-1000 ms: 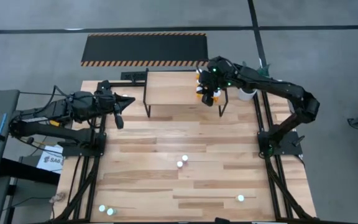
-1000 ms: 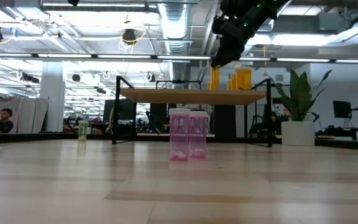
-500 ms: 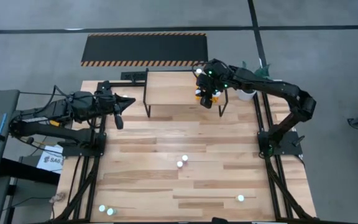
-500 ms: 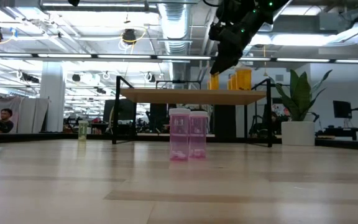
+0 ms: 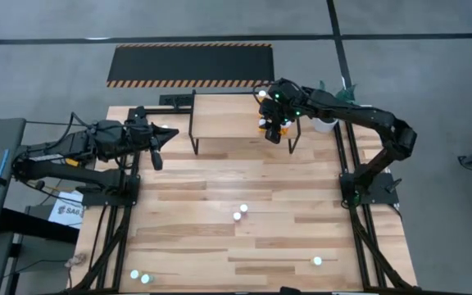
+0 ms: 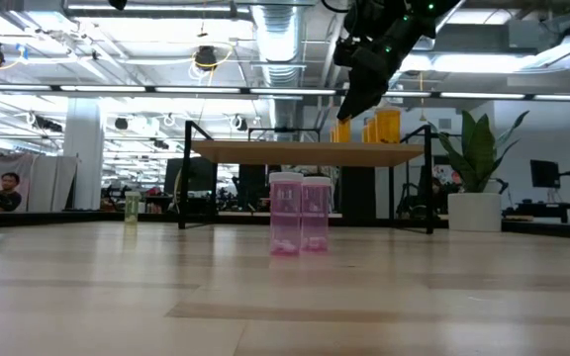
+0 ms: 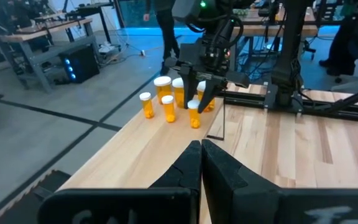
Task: Pick and place medicine bottles onto shelf by color
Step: Put the small orange pill bottle on the shelf aligned with the other small orange pill bottles, then put the right small yellow pill bottle on the shelf
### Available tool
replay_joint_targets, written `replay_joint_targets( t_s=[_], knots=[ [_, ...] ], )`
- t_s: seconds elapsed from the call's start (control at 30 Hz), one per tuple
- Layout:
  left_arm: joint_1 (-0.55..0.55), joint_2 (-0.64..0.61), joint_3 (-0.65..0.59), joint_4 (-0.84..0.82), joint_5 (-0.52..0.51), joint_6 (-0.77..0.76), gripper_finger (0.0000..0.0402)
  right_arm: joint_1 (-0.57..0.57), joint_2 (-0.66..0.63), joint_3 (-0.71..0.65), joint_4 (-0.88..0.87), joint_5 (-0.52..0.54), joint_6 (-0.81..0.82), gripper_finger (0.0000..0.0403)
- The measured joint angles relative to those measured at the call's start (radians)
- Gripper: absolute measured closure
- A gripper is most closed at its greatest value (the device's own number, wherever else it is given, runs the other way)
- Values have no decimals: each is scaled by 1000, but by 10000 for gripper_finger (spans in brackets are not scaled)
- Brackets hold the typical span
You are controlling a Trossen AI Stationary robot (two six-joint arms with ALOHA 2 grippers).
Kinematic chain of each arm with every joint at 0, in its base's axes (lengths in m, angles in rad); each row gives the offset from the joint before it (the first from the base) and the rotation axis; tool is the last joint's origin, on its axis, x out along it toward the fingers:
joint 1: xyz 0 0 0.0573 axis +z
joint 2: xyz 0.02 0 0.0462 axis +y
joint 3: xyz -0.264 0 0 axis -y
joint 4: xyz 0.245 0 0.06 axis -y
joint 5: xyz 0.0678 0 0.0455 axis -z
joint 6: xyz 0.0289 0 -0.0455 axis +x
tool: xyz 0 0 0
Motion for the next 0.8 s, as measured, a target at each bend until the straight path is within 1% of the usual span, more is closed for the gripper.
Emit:
replay_joint_targets(
  t_s=[0.4, 0.47, 0.6, 0.8],
  knots=[
    [0, 0, 0, 0, 0, 0, 402, 0, 0, 4, -4, 8, 8, 145],
    [0, 0, 0, 0, 0, 0, 401, 0, 0, 19, -5, 25, 7, 136],
    [0, 0, 0, 0, 9, 1, 401, 0, 0, 59, -10, 25, 3, 125],
    [0, 0, 0, -4, 9, 4, 401, 1, 0, 157, -79, 24, 0, 112]
  ],
)
